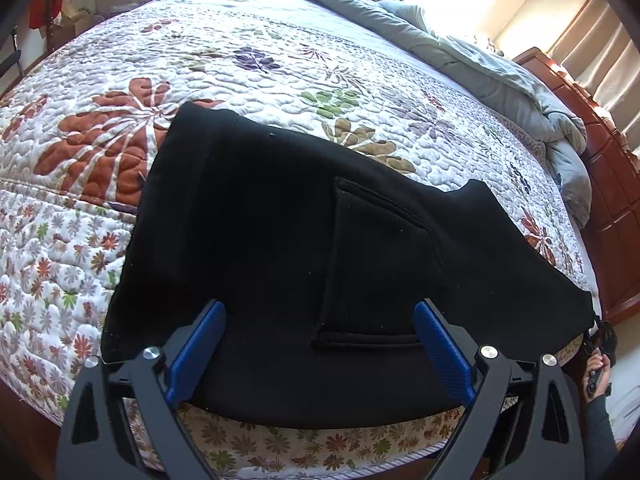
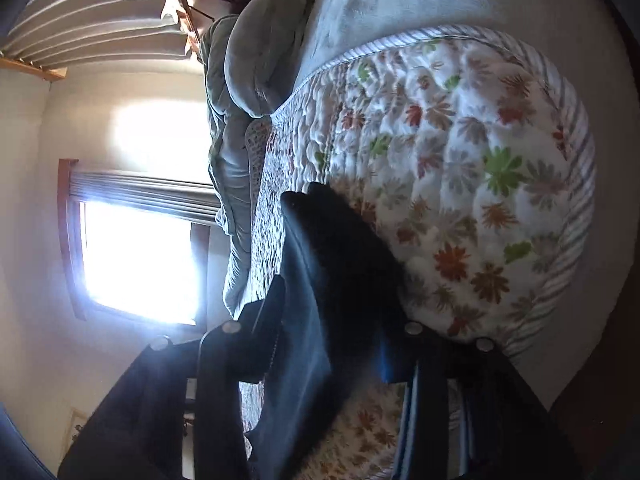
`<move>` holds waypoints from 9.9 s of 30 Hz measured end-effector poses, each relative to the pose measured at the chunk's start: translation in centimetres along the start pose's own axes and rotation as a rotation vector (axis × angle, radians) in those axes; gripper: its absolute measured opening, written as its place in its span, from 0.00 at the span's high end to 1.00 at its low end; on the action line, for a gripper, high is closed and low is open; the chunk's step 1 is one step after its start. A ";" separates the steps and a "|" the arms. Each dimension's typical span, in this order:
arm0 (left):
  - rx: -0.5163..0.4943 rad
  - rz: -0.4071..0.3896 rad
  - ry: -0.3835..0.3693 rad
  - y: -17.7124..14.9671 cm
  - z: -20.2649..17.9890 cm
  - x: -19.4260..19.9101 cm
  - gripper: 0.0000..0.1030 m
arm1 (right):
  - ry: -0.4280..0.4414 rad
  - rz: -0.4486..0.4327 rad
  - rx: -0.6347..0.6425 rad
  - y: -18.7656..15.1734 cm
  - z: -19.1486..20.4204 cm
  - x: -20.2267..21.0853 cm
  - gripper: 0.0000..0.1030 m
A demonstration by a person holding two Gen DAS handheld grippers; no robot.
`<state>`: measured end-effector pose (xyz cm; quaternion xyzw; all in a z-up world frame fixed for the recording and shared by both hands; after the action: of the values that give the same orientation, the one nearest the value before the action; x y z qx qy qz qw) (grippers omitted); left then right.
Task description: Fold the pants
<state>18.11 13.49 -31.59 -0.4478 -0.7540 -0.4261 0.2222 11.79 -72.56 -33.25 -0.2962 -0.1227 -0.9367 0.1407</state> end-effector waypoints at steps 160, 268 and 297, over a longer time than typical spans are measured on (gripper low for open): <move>0.118 -0.221 -0.332 -0.7 0.7 5.6 0.07 | -0.654 -0.366 2.152 -48.6 28.4 -13.6 0.91; 0.993 -0.445 -0.305 -3.6 8.9 2.1 0.42 | -0.103 1.369 2.111 -72.6 42.8 -30.0 0.17; 0.794 -0.401 -0.328 -1.6 7.5 5.0 0.83 | -0.064 1.451 2.234 -75.5 43.9 -28.8 0.68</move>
<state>14.60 21.85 -32.71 -0.2351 -0.9554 -0.0630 0.1674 31.87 16.98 -26.41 -0.0421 -0.6386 -0.0400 0.7673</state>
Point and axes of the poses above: each gripper's, at about its wrist camera, not at the fingertips, and x roughly against the way its jaws point, z to its left, y to its top, the point moved 7 cm from there along -x, roughly the way its jaws point, and after that the axes turned 14 degrees about -y, right-handed, at the moved point
